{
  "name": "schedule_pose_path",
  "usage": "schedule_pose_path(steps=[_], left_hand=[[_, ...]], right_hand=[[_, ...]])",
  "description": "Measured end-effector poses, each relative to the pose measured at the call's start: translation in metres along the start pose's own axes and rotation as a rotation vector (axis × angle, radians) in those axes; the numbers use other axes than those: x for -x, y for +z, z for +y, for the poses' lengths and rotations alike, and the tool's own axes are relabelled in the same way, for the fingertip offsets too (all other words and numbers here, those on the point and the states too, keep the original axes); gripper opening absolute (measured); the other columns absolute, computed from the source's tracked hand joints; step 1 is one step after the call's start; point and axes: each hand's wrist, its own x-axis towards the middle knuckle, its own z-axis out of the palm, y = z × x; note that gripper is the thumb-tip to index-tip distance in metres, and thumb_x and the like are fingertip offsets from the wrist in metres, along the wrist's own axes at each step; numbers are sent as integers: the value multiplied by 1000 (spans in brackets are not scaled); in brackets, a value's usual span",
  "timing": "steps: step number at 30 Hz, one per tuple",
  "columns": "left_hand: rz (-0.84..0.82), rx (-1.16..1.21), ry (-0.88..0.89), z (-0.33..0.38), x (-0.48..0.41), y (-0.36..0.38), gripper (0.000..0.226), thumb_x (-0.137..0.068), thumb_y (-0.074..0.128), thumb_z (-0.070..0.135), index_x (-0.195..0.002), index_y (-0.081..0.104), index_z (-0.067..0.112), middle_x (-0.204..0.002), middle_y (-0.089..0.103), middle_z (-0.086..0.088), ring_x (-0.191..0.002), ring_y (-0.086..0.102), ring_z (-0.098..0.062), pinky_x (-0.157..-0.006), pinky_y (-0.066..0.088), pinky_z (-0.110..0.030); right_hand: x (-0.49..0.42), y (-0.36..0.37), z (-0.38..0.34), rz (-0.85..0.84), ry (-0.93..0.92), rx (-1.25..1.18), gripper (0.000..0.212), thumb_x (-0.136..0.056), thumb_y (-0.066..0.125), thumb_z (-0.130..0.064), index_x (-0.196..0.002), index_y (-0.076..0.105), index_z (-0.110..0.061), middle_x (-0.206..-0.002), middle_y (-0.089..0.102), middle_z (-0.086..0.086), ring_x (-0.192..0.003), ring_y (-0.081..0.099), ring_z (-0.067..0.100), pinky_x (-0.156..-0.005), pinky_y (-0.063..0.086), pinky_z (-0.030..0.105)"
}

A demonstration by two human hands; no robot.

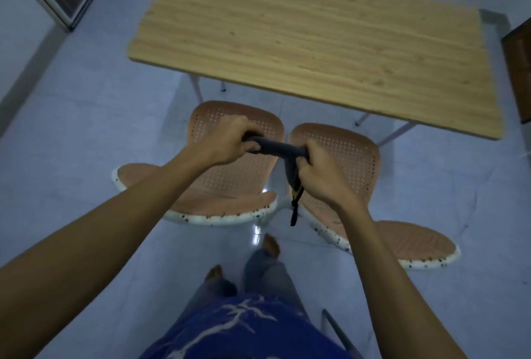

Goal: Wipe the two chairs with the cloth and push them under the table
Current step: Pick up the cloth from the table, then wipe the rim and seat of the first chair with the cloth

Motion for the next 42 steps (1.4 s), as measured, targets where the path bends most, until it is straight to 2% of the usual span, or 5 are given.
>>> schedule_pose_path(steps=[10, 22, 35, 40, 42], left_hand=[[-22, 139, -82, 12, 106, 14, 28, -83, 72, 17, -110, 73, 25, -105, 73, 7, -98, 63, -10, -89, 51, -33], [-57, 148, -240, 2, 153, 21, 35, -92, 54, 13, -126, 63, 17, -121, 69, -2, -112, 62, -21, -97, 49, -38], [-265, 118, -309, 8, 172, 18, 20, -87, 41, 27, -88, 59, 18, -93, 69, -2, -85, 60, -24, -75, 51, -38], [-332, 10, -297, 17, 172, 17, 21, -78, 49, 32, -94, 61, 25, -81, 60, -2, -86, 52, -23, -65, 43, -33], [-342, -30, -290, 21, 173, 17, 28, -78, 52, 23, -105, 59, 23, -82, 55, -3, -92, 46, -24, -69, 40, -34]], right_hand=[[110, 81, -19, -113, -124, 120, 31, -94, 43, -2, -118, 59, -14, -96, 62, 2, -81, 58, 19, -61, 42, 27], [75, 161, 45, 151, -151, 191, 53, -104, 24, -46, -147, 39, -19, -155, 35, -2, -150, 18, 19, -122, 19, 47], [68, 187, 22, 240, 164, -149, 64, -106, 36, -35, -154, 11, -1, -162, -3, 18, -147, 12, 35, -119, 24, 48], [23, 157, 26, 116, 377, -80, 59, -100, 39, -34, -144, 30, 5, -152, 22, 23, -132, 37, 41, -108, 36, 45], [6, 140, 29, -1, 472, -199, 49, -96, 42, -28, -132, 45, 4, -138, 43, 25, -100, 61, 34, -77, 58, 36]])
